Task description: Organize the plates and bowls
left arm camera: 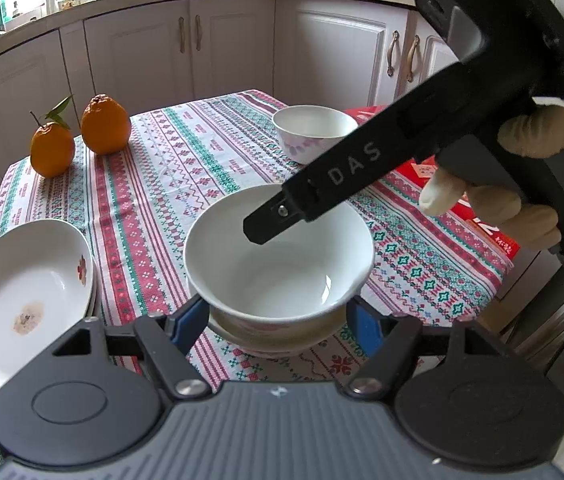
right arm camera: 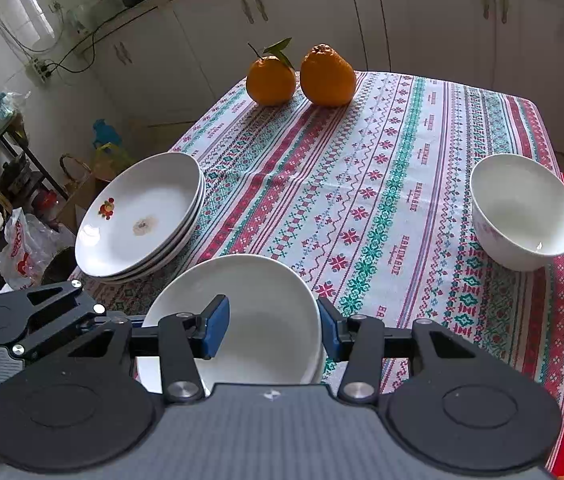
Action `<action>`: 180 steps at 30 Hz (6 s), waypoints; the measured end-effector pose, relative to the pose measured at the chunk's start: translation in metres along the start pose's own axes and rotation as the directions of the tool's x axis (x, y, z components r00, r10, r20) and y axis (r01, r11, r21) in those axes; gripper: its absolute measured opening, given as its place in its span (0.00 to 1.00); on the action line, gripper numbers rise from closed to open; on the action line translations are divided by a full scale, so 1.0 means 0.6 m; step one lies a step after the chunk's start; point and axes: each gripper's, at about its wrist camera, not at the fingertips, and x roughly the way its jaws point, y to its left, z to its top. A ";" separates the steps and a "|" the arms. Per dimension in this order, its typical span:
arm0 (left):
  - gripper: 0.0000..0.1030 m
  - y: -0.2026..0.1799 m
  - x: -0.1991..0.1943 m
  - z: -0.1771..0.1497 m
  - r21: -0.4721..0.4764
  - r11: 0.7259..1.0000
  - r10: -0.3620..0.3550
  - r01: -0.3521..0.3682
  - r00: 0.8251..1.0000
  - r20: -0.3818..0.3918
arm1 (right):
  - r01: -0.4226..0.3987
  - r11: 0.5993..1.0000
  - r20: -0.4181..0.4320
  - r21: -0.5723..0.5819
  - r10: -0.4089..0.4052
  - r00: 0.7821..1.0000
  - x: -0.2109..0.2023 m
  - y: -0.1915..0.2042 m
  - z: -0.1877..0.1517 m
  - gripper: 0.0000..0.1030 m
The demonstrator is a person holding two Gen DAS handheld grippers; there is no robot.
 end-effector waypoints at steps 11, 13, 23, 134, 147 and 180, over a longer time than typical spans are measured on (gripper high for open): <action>0.80 0.002 0.004 -0.002 0.004 1.000 0.017 -0.017 1.000 -0.001 | -0.003 1.000 0.010 -0.017 0.003 1.000 0.002 0.003 -0.001 0.58; 0.85 0.004 0.003 -0.004 0.001 1.000 0.018 -0.018 1.000 0.007 | 0.000 1.000 0.012 -0.025 0.000 1.000 0.002 0.004 -0.003 0.60; 0.88 0.006 -0.008 -0.011 0.024 1.000 0.016 -0.016 1.000 0.003 | 0.067 0.996 0.061 -0.061 -0.064 0.996 -0.020 0.012 -0.028 0.93; 0.73 -0.063 0.304 0.273 0.196 0.976 -0.075 0.100 0.989 -0.131 | -0.081 0.964 -0.010 0.254 0.086 0.996 0.016 -0.406 0.141 0.64; 0.73 -0.066 0.191 0.250 0.190 0.979 -0.063 0.075 0.996 -0.070 | -0.084 0.982 0.034 0.170 0.080 0.996 -0.057 -0.301 0.134 0.64; 0.74 -0.001 -0.030 0.095 0.080 0.997 -0.014 0.013 1.000 0.012 | -0.140 0.990 -0.009 0.003 0.140 0.990 -0.062 -0.032 0.084 0.64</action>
